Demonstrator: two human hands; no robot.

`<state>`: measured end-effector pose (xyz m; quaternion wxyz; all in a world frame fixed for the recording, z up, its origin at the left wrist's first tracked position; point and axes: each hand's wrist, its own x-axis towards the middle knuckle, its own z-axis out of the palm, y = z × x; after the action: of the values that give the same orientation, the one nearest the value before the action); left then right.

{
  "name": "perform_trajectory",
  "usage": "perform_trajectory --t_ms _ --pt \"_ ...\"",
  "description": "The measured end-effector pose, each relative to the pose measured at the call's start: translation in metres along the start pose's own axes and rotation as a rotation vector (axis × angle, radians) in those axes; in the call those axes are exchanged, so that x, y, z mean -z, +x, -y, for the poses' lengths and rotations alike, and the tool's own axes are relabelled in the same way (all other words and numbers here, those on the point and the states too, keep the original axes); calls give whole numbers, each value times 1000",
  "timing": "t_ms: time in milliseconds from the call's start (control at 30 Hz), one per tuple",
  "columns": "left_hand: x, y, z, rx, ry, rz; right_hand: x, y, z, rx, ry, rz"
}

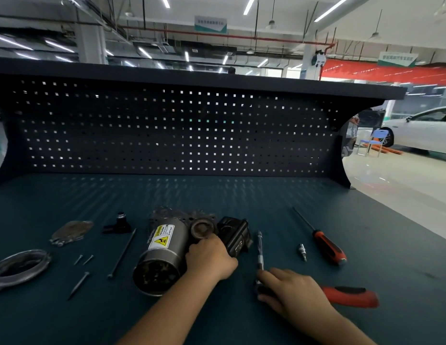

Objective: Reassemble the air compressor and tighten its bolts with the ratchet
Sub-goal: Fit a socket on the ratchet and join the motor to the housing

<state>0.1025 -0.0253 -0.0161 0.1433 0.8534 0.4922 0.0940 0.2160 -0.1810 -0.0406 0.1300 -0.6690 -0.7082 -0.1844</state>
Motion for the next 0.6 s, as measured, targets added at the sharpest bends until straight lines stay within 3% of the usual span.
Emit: perform_trajectory --t_ms 100,167,267,367,467,533,600 --pt "-1 -1 -2 28 -26 -21 -5 3 -4 -140 -20 97" --pt "-4 -5 -2 45 -36 -65 -3 4 -2 -139 -42 138" --pt "-11 -10 -3 45 -10 -138 -1 14 -11 -207 -25 -179" --pt "-10 -13 -5 48 -9 -148 3 63 -30 -559 501 -273" --pt "-12 -18 -5 35 -15 -164 -2 111 -32 -759 1073 -40" --pt "-14 -21 -4 31 -27 -210 -14 126 -27 -814 1220 48" --pt "-14 -30 -5 28 -36 -302 -20 130 -24 -782 1271 12"
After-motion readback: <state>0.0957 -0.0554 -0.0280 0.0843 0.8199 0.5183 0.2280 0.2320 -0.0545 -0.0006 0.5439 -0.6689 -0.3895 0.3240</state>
